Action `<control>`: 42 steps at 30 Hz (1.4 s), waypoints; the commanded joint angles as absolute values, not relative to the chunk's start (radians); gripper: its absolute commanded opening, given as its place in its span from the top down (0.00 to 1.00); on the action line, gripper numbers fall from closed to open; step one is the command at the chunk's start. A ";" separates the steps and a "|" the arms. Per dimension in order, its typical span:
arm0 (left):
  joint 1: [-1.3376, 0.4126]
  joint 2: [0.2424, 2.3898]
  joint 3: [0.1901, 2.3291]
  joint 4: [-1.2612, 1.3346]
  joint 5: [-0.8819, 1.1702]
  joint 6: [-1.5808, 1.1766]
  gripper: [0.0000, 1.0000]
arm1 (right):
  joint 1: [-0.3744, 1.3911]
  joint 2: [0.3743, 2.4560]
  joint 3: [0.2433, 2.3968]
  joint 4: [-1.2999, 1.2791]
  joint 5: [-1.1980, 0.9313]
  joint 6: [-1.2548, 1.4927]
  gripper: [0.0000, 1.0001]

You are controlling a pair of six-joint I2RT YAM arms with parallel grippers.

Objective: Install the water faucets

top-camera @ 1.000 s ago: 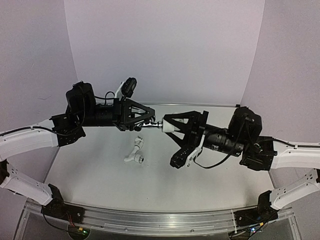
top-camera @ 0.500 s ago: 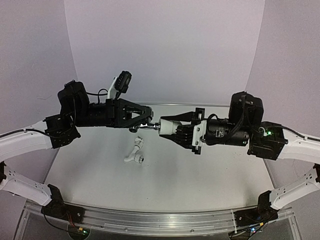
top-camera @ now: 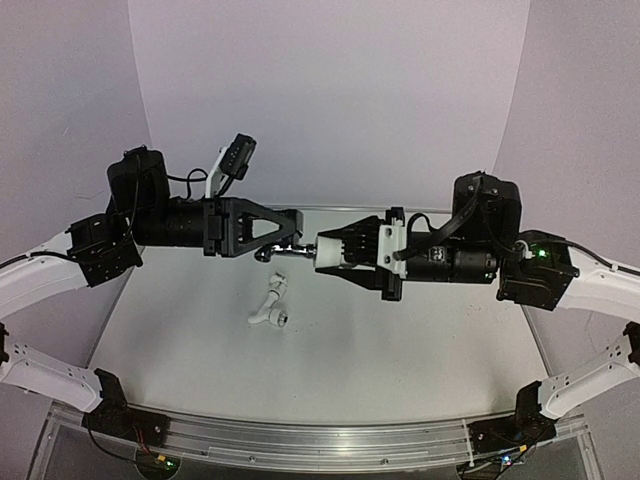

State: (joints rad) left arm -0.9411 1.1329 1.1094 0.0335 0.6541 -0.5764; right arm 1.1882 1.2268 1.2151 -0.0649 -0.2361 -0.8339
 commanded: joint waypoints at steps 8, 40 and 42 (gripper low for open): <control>-0.939 1.130 1.184 -0.093 0.715 -0.516 0.43 | 1.172 1.202 1.258 0.028 -0.127 -0.941 1.00; -0.940 1.237 1.184 0.085 0.728 -0.726 0.44 | 1.183 1.161 1.037 0.194 -0.105 -1.595 1.00; -0.941 1.239 1.183 0.096 0.738 -0.727 0.46 | 1.183 1.161 1.035 0.197 -0.104 -1.600 1.00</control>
State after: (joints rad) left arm -0.9390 1.2434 1.1423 -0.0082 0.7129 -0.7334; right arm 1.1777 1.1809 1.0358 0.1138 -0.1051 -1.5717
